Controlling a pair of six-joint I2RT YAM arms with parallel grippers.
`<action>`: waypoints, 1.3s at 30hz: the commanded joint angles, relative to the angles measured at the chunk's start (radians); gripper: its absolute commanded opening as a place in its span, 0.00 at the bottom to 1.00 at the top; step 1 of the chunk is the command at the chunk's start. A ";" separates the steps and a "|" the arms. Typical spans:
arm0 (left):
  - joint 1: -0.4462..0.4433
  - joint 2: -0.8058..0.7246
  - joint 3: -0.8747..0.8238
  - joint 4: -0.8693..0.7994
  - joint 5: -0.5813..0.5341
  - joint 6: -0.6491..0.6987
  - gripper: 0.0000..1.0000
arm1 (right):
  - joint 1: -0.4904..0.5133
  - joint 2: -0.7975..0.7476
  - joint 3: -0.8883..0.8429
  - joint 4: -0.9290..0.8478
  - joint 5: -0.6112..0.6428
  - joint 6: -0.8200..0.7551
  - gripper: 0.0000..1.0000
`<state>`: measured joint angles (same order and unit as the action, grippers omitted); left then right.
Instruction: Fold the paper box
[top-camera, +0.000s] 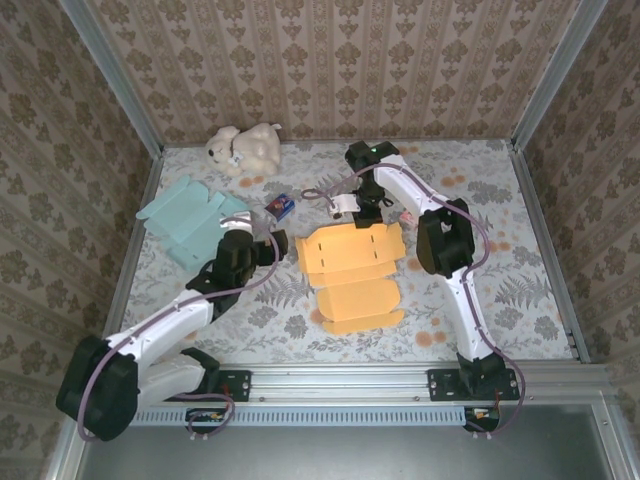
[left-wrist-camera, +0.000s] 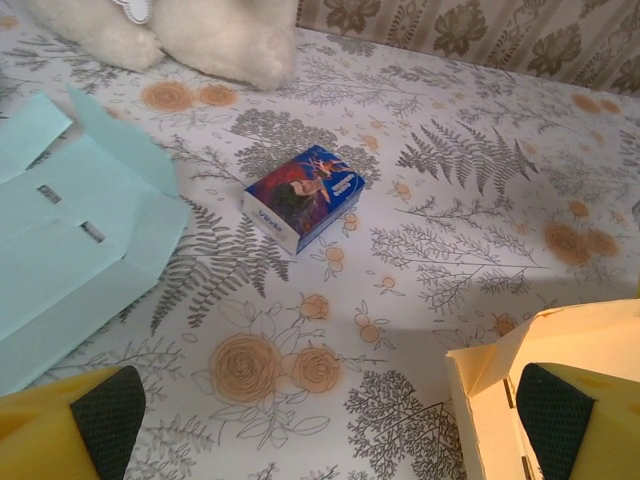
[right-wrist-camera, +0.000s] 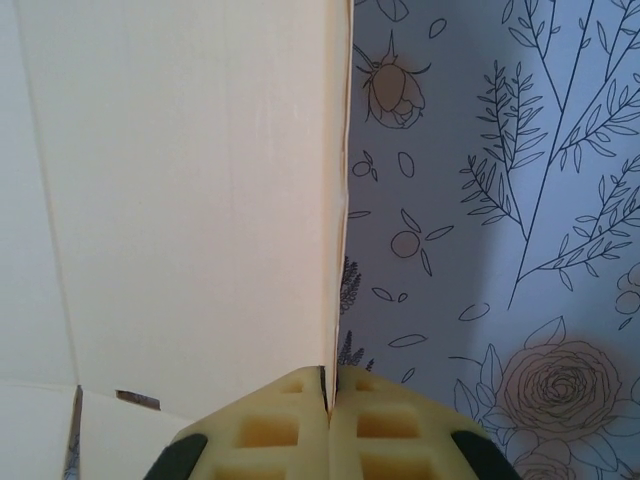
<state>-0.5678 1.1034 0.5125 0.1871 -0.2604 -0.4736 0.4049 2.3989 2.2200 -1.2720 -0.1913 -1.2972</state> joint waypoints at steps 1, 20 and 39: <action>0.009 0.078 0.072 0.011 0.061 0.051 1.00 | 0.011 -0.093 -0.025 -0.007 -0.024 0.002 0.00; 0.033 0.267 0.262 -0.031 0.285 0.130 1.00 | 0.000 -0.281 -0.111 -0.044 -0.133 0.055 0.00; -0.056 0.289 0.304 0.039 0.250 -0.026 1.00 | -0.006 -0.355 -0.246 -0.029 -0.267 0.179 0.00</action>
<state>-0.6079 1.3865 0.7799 0.1730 0.0246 -0.4484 0.3981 2.0914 1.9873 -1.2812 -0.3573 -1.1545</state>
